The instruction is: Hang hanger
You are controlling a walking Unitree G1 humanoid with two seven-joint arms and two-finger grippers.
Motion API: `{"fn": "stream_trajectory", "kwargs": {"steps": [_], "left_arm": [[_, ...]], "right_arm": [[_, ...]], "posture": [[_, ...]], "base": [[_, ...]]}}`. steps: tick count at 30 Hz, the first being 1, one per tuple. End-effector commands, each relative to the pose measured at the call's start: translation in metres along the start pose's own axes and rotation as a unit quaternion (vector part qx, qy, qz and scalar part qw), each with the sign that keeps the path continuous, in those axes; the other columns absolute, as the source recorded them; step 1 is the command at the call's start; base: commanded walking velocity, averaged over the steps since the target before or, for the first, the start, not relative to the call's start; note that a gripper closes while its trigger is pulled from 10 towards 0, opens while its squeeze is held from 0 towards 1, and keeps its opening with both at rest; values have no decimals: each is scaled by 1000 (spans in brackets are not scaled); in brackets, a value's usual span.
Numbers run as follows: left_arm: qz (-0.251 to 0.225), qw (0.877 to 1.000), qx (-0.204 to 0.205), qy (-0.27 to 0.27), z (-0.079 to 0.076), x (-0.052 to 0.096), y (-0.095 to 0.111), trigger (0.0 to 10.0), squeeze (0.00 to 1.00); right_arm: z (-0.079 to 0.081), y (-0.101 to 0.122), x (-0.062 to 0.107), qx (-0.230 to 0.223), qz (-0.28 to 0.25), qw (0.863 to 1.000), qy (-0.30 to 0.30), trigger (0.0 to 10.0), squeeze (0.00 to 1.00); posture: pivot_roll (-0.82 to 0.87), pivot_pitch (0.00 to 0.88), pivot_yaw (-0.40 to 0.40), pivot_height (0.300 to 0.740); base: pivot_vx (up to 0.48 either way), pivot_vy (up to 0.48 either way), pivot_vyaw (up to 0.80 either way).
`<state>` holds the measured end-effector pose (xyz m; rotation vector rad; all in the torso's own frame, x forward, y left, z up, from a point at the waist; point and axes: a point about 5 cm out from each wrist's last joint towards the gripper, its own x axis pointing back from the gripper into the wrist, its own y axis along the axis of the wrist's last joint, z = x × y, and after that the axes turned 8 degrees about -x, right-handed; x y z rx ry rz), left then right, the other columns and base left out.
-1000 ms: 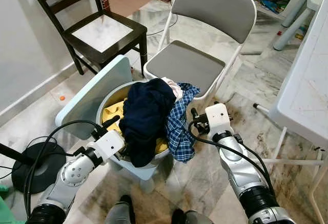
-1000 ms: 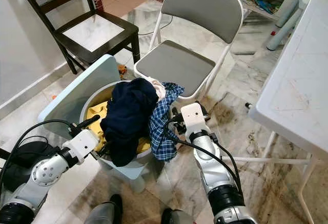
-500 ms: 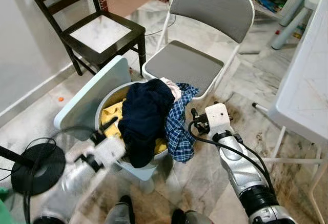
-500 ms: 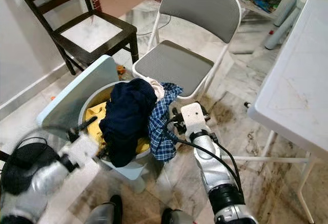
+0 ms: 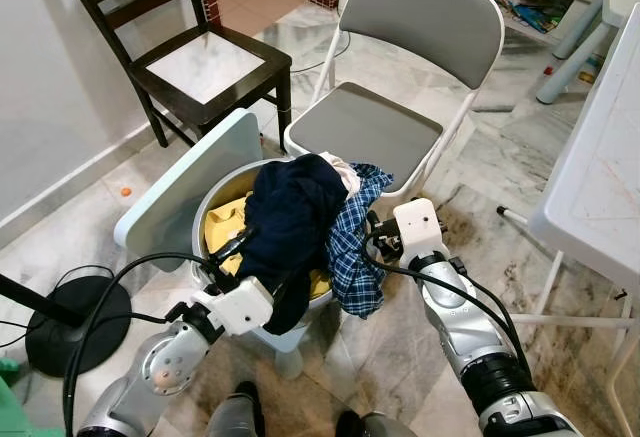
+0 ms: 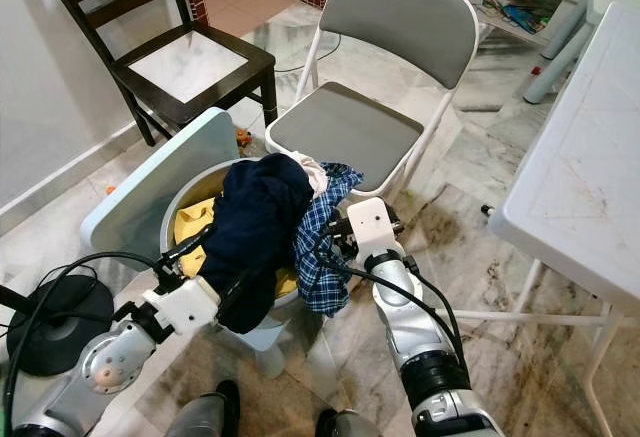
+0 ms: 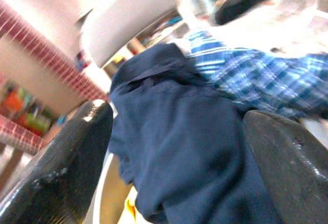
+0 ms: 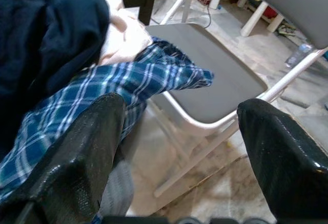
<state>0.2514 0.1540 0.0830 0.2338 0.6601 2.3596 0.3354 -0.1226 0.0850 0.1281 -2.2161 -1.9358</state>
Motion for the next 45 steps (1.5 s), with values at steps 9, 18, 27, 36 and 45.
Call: {"fn": "stream_trajectory", "kwargs": {"steps": [9,18,27,36,45], "left_arm": [[-62,976,-9,-207,-33,15,16,10000,0],[-1,951,-24,-310,-55,27,-15,10000,0],[25,931,-89,-353,-58,38,-40,10000,0],[19,926,-185,-330,-49,23,-50,10000,0],[33,919,-239,-310,-26,11,-61,10000,0]], "right_arm": [[4,-14,7,2,24,1000,8,10000,0],[4,-15,10,3,28,1000,9,10000,0],[1,-21,15,6,56,998,39,10000,0],[7,-23,18,9,69,996,62,10000,0],[7,-25,20,9,73,995,63,10000,0]], "posture": [[205,239,-47,740],[175,285,-54,740],[152,296,-72,740],[141,292,-80,740],[141,286,-73,740]], "base": [[0,0,0],[0,0,0],[0,0,0],[0,0,0],[0,0,0]]}}
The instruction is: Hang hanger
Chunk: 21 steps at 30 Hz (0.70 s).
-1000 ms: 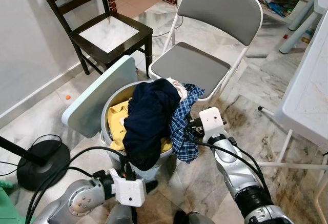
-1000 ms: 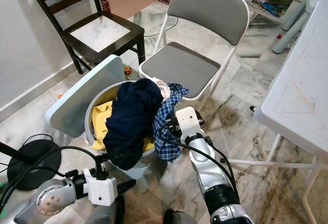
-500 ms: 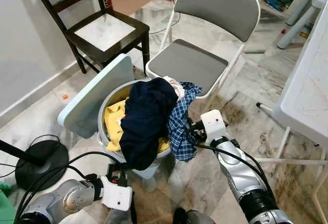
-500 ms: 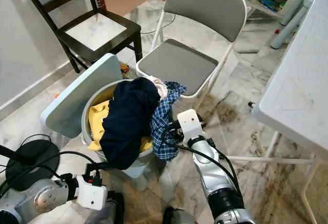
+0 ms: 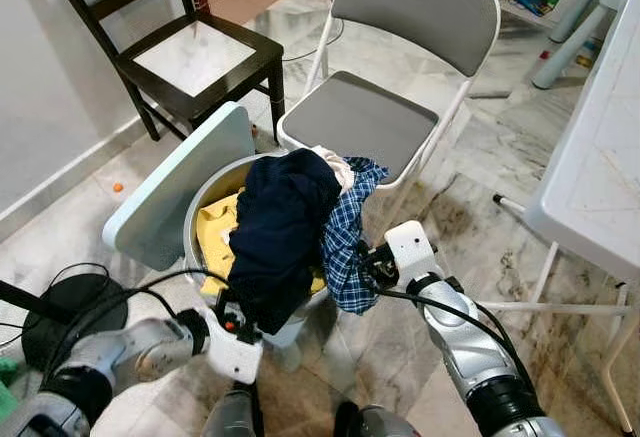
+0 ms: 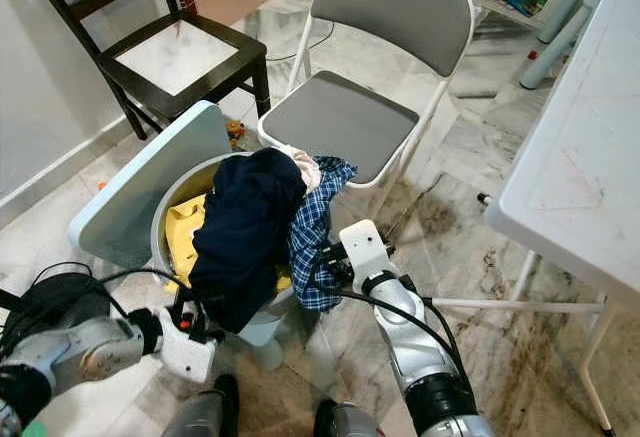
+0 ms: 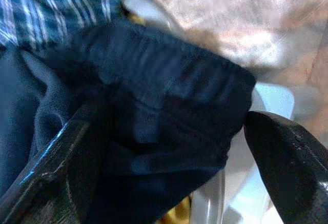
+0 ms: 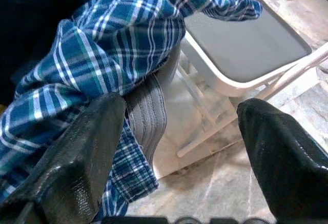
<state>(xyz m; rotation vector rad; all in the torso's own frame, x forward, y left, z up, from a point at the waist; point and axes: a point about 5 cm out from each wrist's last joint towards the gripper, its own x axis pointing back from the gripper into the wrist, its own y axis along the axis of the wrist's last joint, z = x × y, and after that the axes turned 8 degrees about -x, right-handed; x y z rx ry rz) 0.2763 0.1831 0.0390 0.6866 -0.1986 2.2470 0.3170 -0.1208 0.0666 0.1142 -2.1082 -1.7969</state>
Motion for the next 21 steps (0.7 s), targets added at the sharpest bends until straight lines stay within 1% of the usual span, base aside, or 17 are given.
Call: {"fn": "stream_trajectory", "kwargs": {"steps": [1,2,3,4,5,8,13,14,21], "left_arm": [[6,1000,-4,-26,-15,4,-1,10000,0],[9,1000,-4,-28,-16,4,-2,10000,0],[10,1000,-3,-26,-17,4,-2,7412,0],[10,1000,0,-26,-18,3,-2,1490,0],[11,1000,2,-26,-19,3,-2,0,0],[7,1000,10,-24,-19,2,-1,0,0],[2,1000,11,-14,-16,0,-1,0,0],[4,1000,17,-4,-13,0,-2,0,0],[11,999,35,24,-9,0,-4,0,0]], "right_arm": [[0,-6,3,0,13,1000,0,10000,0],[0,-6,3,0,13,1000,-1,10000,0],[0,-6,3,0,13,1000,-1,10000,0],[0,-6,3,0,13,1000,-2,10000,0],[0,-5,3,-1,13,1000,-2,10000,0],[-1,-4,2,0,12,1000,-3,10000,0],[-2,-5,2,1,13,1000,-6,10000,0],[-3,-4,2,2,13,1000,-8,10000,0],[-3,-4,1,2,13,1000,-10,10000,0]], "posture": [[141,286,-72,740],[141,286,-71,740],[141,286,-71,740],[141,286,-72,740],[139,286,-72,740],[138,284,-73,740],[139,282,-73,740],[140,278,-73,740],[143,276,-73,740]], "base": [[0,0,0],[0,0,0],[0,0,0],[0,0,0],[0,0,0],[0,0,0],[0,0,0],[0,0,0],[0,0,0]]}}
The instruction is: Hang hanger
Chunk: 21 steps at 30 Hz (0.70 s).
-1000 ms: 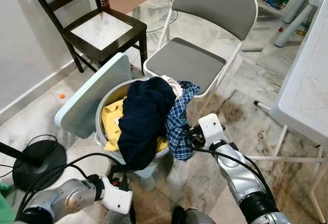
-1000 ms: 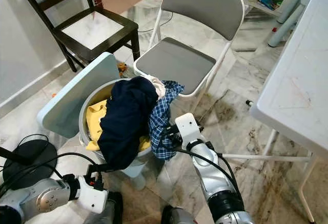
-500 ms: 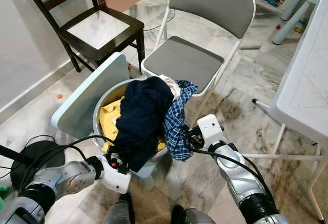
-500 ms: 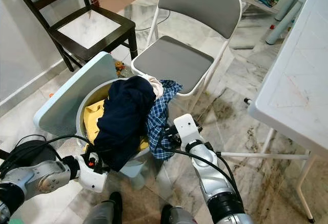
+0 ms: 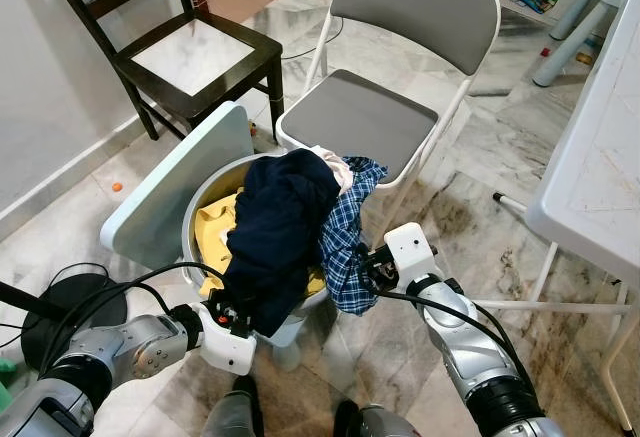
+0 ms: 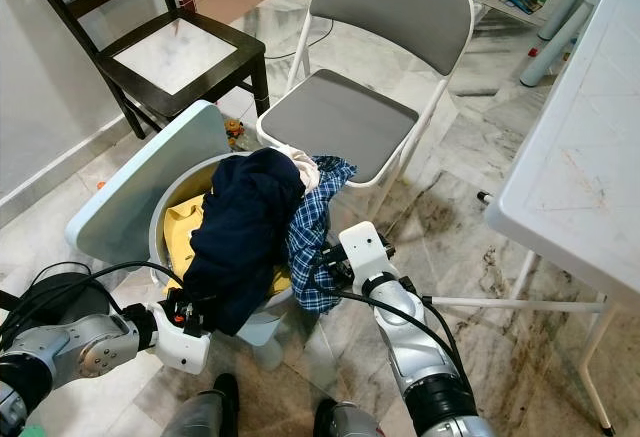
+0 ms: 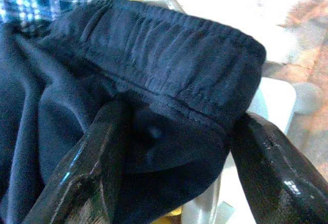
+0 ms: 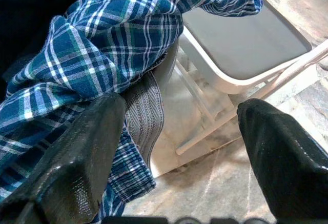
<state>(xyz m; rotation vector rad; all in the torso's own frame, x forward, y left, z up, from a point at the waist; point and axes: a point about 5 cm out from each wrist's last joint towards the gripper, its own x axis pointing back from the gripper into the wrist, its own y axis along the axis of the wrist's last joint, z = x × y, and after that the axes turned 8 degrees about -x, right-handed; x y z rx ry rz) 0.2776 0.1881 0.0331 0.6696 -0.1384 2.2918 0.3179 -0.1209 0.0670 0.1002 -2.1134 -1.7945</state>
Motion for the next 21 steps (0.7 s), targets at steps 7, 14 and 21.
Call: {"fn": "stream_trajectory", "kwargs": {"steps": [7,14,21], "left_arm": [[7,998,40,42,4,1,-2,0,0],[-6,991,93,97,15,-1,3,0,0],[-35,982,149,115,13,-8,17,0,0]], "right_arm": [[-2,-5,1,2,11,1000,-6,10000,0],[-3,-4,1,4,11,1000,-7,10000,0],[-2,-8,2,5,18,1000,-4,10000,0]], "posture": [[146,272,-77,740],[145,267,-78,740],[146,269,-81,740]], "base": [[0,0,0],[0,0,0],[0,0,0]]}}
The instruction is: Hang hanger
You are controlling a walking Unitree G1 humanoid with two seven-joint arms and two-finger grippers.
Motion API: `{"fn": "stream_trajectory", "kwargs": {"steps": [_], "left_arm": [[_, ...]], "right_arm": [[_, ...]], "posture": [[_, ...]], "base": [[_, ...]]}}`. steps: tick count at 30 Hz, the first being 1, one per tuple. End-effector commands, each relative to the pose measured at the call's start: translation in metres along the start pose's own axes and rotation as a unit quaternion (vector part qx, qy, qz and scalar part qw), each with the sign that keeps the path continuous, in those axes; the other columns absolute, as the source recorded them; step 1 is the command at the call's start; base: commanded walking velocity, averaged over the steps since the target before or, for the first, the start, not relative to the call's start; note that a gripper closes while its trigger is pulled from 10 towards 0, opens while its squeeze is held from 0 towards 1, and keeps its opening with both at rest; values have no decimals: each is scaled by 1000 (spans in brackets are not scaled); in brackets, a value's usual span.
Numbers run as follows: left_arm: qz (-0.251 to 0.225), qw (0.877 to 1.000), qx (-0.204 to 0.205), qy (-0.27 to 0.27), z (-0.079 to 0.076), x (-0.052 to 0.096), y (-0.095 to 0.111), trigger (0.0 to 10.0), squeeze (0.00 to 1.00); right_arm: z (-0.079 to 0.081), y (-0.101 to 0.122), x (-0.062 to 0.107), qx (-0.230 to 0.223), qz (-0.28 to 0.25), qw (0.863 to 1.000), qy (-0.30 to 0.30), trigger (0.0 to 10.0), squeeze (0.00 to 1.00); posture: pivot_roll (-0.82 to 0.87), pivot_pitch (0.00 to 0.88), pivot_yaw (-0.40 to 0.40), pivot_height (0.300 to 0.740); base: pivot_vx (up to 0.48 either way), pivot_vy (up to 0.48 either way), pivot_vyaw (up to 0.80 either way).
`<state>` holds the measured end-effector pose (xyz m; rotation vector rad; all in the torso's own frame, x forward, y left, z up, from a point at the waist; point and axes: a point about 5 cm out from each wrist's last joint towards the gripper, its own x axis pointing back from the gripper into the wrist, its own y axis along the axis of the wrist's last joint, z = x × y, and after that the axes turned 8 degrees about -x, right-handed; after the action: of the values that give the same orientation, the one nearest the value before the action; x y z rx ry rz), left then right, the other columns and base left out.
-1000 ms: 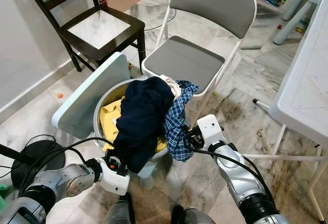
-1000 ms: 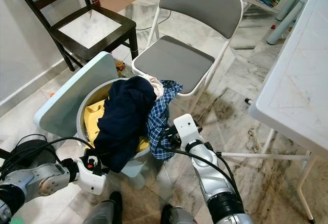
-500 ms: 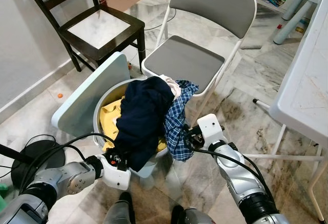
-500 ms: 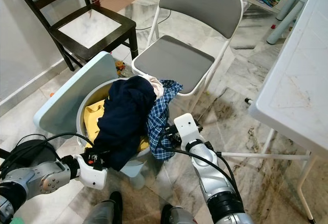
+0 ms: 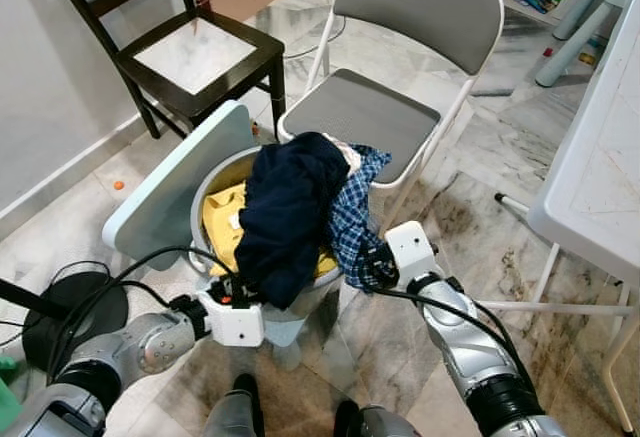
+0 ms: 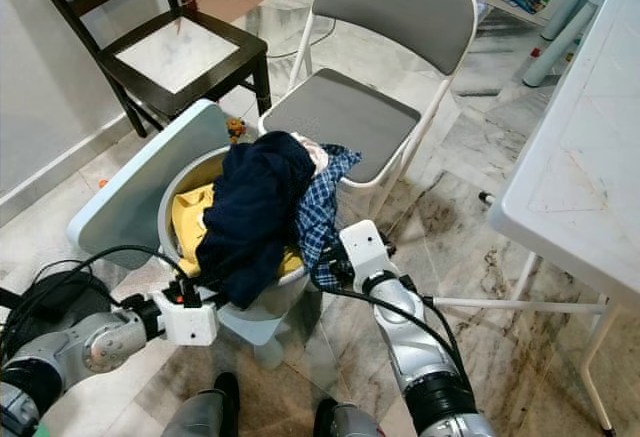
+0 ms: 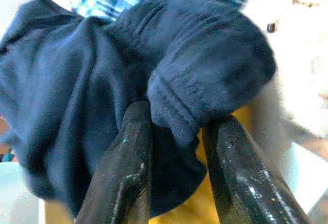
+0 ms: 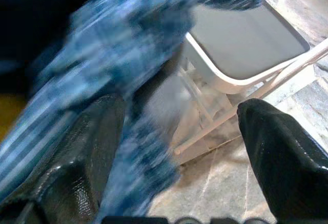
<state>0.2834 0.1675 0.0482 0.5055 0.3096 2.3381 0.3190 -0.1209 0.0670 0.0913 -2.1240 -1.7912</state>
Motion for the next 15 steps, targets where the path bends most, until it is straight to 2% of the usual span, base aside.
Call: {"fn": "stream_trajectory", "kwargs": {"steps": [1,5,10,13,15], "left_arm": [[-5,1000,21,-11,-11,2,4,0,0],[-14,999,51,-8,-20,-1,12,0,0],[-21,997,70,4,-21,-3,16,0,0],[-13,989,118,85,-5,0,15,0,0],[0,977,154,148,10,2,12,0,0]], "right_arm": [[-1,-9,3,3,18,1000,1,10000,0],[-1,-11,4,3,22,1000,2,10000,0],[-1,-12,4,4,23,1000,2,10000,0],[-2,-11,3,4,22,1000,1,10000,0],[-4,-11,3,5,22,1000,-1,10000,0]], "posture": [[146,269,-81,740],[146,273,-82,740],[145,271,-83,740],[143,269,-82,740],[144,266,-84,740]], "base": [[0,0,0],[0,0,0],[0,0,0],[0,0,0],[0,0,0]]}}
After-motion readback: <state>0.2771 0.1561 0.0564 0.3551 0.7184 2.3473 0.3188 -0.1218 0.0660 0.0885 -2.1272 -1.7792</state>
